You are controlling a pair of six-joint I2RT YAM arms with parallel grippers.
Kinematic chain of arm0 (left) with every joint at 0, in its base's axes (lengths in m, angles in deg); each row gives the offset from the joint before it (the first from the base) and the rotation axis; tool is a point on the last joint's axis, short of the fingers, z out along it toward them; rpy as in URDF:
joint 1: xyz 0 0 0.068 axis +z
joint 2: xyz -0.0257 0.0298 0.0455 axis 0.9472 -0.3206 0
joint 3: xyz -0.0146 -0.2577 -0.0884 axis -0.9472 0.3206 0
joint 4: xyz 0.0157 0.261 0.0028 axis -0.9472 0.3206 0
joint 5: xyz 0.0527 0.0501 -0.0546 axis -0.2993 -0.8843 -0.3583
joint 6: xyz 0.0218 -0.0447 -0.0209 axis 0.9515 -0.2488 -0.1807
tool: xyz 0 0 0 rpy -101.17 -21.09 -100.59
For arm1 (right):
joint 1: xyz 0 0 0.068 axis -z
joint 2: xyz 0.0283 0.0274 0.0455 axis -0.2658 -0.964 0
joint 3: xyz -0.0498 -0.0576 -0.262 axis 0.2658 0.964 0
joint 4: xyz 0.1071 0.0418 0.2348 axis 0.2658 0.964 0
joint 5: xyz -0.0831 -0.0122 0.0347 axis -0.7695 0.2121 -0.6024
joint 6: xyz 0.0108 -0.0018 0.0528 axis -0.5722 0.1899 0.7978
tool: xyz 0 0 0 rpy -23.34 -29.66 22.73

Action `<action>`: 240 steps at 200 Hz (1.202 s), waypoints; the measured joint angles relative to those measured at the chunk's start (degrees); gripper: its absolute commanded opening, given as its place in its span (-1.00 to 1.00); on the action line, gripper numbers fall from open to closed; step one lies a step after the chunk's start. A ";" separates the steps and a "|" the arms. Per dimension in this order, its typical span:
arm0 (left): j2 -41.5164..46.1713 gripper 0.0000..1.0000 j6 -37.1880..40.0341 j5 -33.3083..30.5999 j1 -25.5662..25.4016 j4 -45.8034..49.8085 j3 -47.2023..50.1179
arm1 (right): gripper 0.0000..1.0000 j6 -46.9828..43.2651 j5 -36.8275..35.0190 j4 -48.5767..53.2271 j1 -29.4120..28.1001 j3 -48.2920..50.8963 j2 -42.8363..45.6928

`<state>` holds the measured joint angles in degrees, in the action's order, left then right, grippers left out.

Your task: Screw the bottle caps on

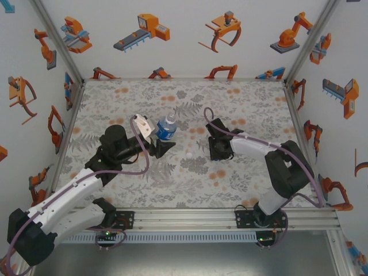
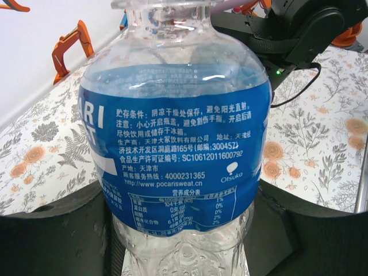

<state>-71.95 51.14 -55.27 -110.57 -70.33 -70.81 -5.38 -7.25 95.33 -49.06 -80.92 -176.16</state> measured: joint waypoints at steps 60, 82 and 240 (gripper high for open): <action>-0.20 -1.00 4.92 1.09 0.00 8.31 -1.55 | -0.49 -5.68 1.84 -0.61 0.00 2.25 12.52; -0.79 -1.00 8.07 3.32 0.00 12.17 -3.65 | -0.49 -10.60 4.94 -1.27 0.00 2.25 19.15; -4.74 -1.00 23.56 15.30 -0.13 37.86 -16.92 | -0.58 -36.28 40.09 -0.52 -6.75 -17.51 35.50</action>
<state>-76.70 74.71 -39.97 -110.70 -32.48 -87.73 -41.66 32.83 94.81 -55.81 -98.43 -140.66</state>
